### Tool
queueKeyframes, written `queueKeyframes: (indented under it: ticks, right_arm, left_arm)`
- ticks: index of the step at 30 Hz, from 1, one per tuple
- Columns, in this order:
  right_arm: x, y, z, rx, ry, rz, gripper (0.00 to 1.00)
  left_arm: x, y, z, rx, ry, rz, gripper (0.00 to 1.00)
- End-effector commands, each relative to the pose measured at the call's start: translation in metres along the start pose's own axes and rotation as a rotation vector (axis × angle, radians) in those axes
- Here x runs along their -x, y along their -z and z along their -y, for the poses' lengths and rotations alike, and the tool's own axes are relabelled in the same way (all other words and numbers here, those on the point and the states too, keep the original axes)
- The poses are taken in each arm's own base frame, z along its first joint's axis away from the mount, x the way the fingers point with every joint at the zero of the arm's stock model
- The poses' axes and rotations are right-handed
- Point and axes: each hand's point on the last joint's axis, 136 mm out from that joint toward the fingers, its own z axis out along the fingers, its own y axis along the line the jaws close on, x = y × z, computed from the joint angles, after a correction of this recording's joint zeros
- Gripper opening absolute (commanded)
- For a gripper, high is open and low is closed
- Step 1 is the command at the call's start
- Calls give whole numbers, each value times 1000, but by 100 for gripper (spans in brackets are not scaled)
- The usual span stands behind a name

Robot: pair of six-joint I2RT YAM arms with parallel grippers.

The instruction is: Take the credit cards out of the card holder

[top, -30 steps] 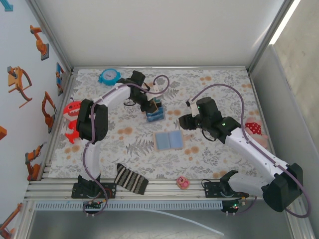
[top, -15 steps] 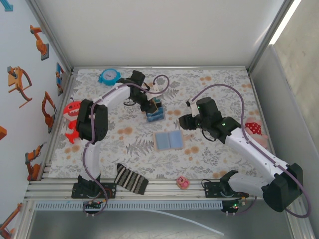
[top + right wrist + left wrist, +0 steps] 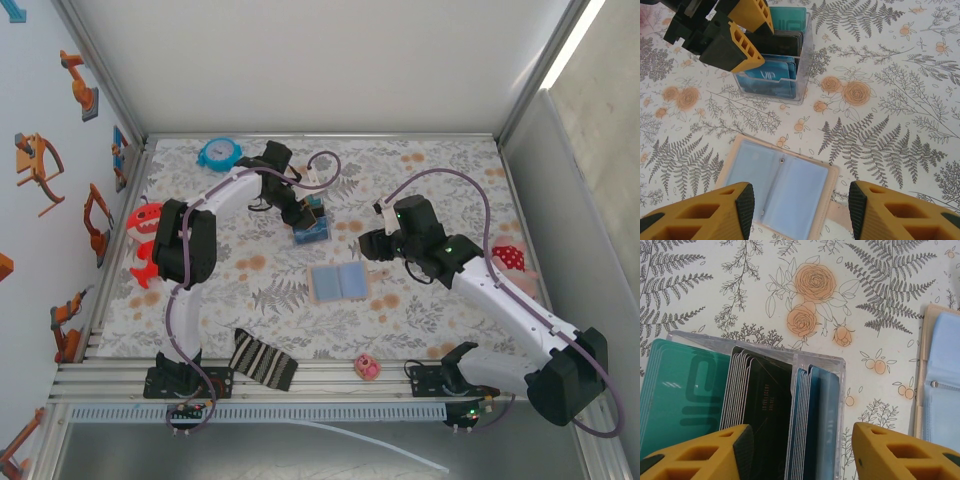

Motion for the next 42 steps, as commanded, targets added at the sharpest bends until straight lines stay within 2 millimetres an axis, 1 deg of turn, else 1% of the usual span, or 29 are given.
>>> queueKeyframes:
  ticks: [1,6,9,12,17,19,23,24,25,26,28,29,30,31,34,37,42]
  right_arm:
    - [-1,2,-2,6,-7,10,53]
    - [-2,2,-2,6,-10,10,53]
    - [-2,2,-2,6,-9,10,53]
    - [-3,2,-1,3,-15,9,53]
    - [-6,-1,-1,7,-38,4,53]
    - [-8,-3,-3,10,-51,1,53]
    - [-17,-7,-5,-11,-71,-26,53]
    - [-20,-9,-6,-21,-71,-39,53]
    - [-24,-11,-7,-32,-71,-51,53]
    - [-27,-13,-9,-43,-69,-63,53]
    - [-33,-17,-14,-61,-60,-83,53]
    - [-36,-20,-17,-71,-57,-97,53]
    - [-39,-23,-21,-79,-52,-110,53]
    - [-42,-26,-24,-86,-45,-123,53]
    - [-52,-39,-38,-100,-14,-173,53]
    - [-62,-52,-50,-99,0,-221,53]
    - [-78,-73,-66,-65,-18,-282,52]
  left_arm:
    - [4,-1,1,11,-15,6,56]
    - [4,0,-3,42,-15,9,56]
    - [8,6,0,47,-25,22,56]
    - [17,15,5,60,-36,49,56]
    - [32,39,19,100,-52,117,57]
    - [39,53,24,130,-53,164,57]
    - [46,82,33,211,-30,260,57]
    - [47,90,35,237,-19,287,69]
    - [47,96,36,262,-6,307,75]
    - [46,102,37,289,17,330,77]
    - [44,117,38,350,57,377,79]
    - [43,126,39,382,83,404,84]
    - [41,133,39,414,113,428,93]
    - [38,139,39,442,140,448,99]
    - [24,156,38,533,248,493,97]
    - [4,171,34,644,361,527,97]
    - [-44,196,22,869,581,555,97]
